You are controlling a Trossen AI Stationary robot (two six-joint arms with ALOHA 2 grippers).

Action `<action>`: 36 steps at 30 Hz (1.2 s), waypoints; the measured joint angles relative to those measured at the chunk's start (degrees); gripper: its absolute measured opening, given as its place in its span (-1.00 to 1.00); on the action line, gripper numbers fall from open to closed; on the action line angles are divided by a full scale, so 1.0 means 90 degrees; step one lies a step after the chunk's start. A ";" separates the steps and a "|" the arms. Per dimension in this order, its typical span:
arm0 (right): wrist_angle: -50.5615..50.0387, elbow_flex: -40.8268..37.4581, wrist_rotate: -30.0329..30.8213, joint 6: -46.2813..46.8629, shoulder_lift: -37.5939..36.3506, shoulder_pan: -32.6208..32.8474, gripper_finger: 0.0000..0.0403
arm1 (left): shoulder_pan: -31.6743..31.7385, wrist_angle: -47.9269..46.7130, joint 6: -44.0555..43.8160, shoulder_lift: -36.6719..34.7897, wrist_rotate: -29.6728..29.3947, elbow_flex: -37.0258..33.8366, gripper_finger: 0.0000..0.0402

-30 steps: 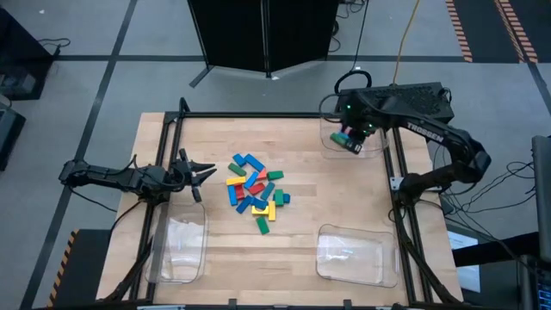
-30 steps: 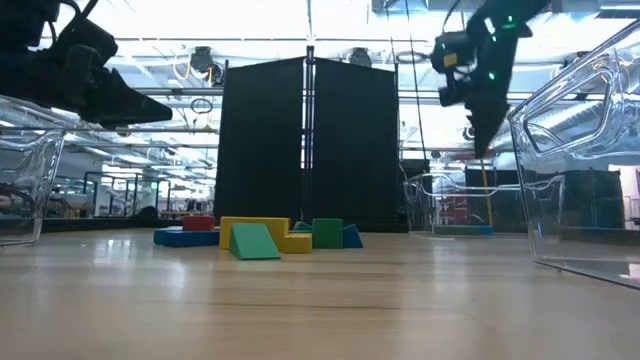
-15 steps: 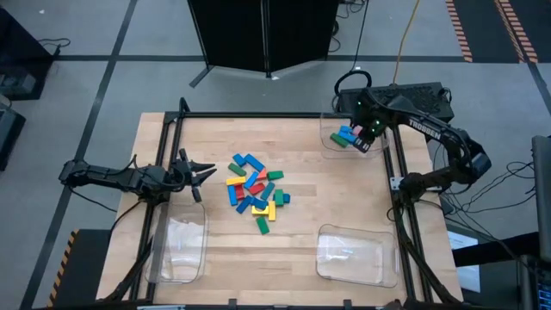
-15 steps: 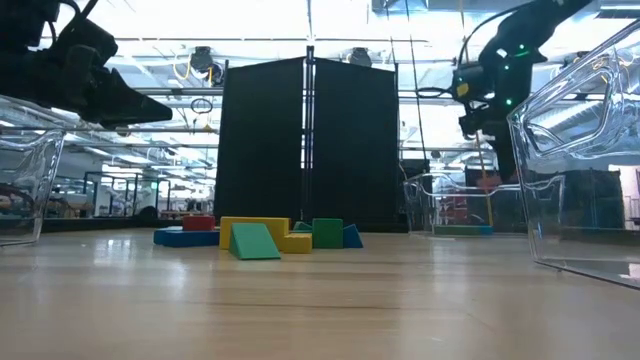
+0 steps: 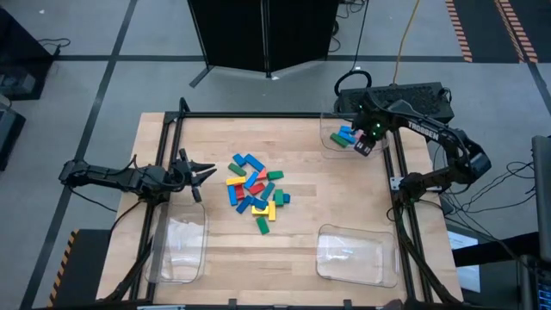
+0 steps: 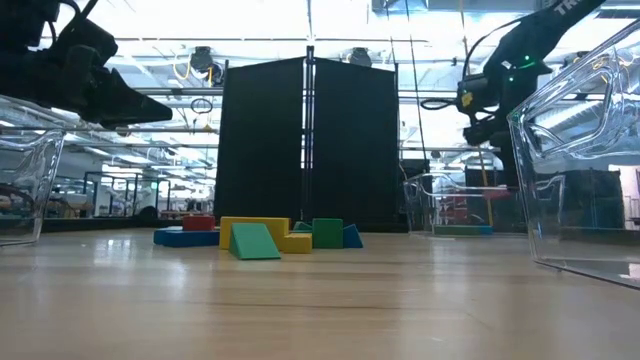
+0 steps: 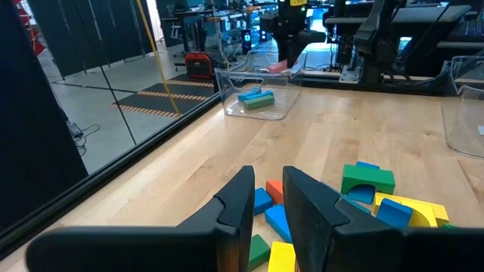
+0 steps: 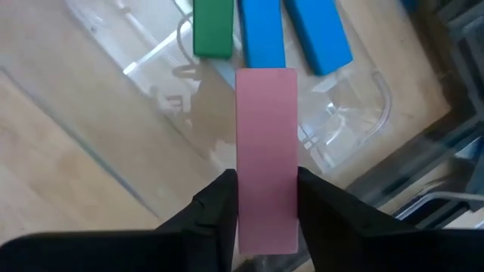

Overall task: Sort blocks by size
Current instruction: Put the pink rectangle block into the top transparent bin, then put the blue rectangle block into the top transparent bin

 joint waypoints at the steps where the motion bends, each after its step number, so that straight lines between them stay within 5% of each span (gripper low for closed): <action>1: 0.0060 0.0000 0.0004 -0.0006 0.0000 -0.0001 -0.40 | 0.0000 -0.0002 0.0000 -0.0002 0.0000 0.0000 -0.63; 28: 0.0477 0.0005 0.0083 0.0138 0.0279 -0.0142 -0.40 | 0.0000 -0.0002 0.0000 0.0000 -0.0029 0.0000 -0.63; 36: 0.0675 0.0005 0.0080 0.0138 0.0284 -0.0142 -0.26 | -0.0002 -0.0002 0.0002 -0.0002 -0.0029 0.0000 -0.63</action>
